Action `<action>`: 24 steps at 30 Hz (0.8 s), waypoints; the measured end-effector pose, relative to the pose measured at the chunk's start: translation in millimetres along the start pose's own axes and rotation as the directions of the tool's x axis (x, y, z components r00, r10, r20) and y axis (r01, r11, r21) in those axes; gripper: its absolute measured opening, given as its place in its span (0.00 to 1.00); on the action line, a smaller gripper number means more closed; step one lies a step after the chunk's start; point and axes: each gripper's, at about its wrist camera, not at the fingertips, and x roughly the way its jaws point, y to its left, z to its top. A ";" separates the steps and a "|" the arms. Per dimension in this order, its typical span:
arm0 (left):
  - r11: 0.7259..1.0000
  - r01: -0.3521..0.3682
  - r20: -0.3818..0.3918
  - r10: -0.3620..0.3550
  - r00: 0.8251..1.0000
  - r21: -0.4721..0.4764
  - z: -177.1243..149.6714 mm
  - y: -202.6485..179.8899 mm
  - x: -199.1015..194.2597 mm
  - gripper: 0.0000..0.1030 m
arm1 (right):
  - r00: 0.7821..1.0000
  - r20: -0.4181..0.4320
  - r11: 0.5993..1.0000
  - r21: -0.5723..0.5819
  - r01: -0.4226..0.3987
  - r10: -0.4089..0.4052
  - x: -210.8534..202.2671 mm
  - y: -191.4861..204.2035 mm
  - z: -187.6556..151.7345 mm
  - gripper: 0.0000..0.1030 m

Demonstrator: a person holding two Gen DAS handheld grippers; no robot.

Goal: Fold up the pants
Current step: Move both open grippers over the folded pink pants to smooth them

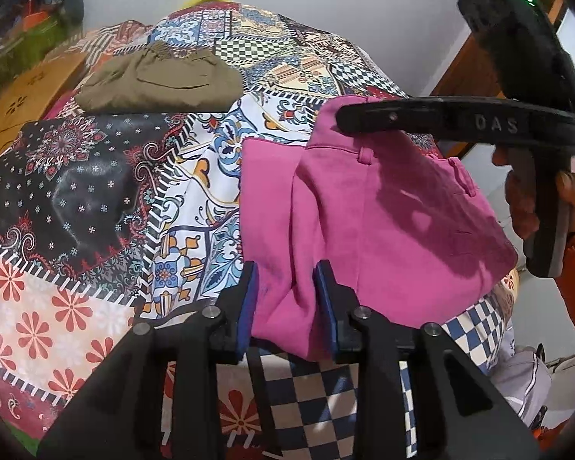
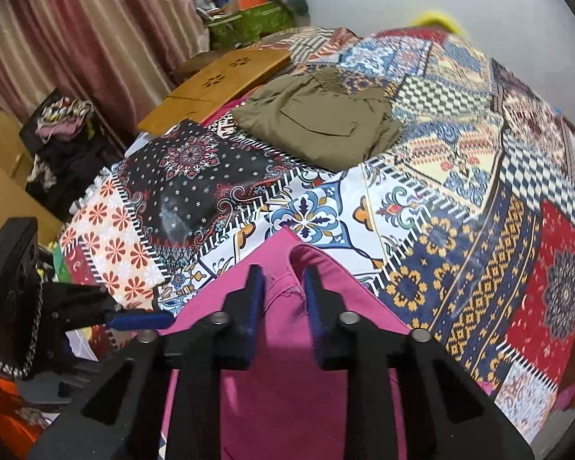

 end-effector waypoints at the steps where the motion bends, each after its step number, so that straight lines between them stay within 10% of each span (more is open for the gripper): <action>1: 1.000 0.002 -0.002 -0.002 1.000 -0.005 -0.5 1.6 0.6 0.32 | 1.000 0.005 1.000 -0.007 0.004 -0.004 -0.2 1.1 0.1 0.14; 14: 0.998 0.001 -0.011 -0.002 1.000 -0.062 -7.4 12.5 8.1 0.37 | 0.996 0.020 0.996 0.042 0.083 -0.084 13.1 -13.5 0.8 0.12; 24: 0.994 -0.080 0.061 0.085 0.995 -0.074 12.1 22.4 -37.1 0.37 | 0.963 0.173 0.977 0.073 0.199 -0.209 -65.7 -10.5 -18.6 0.26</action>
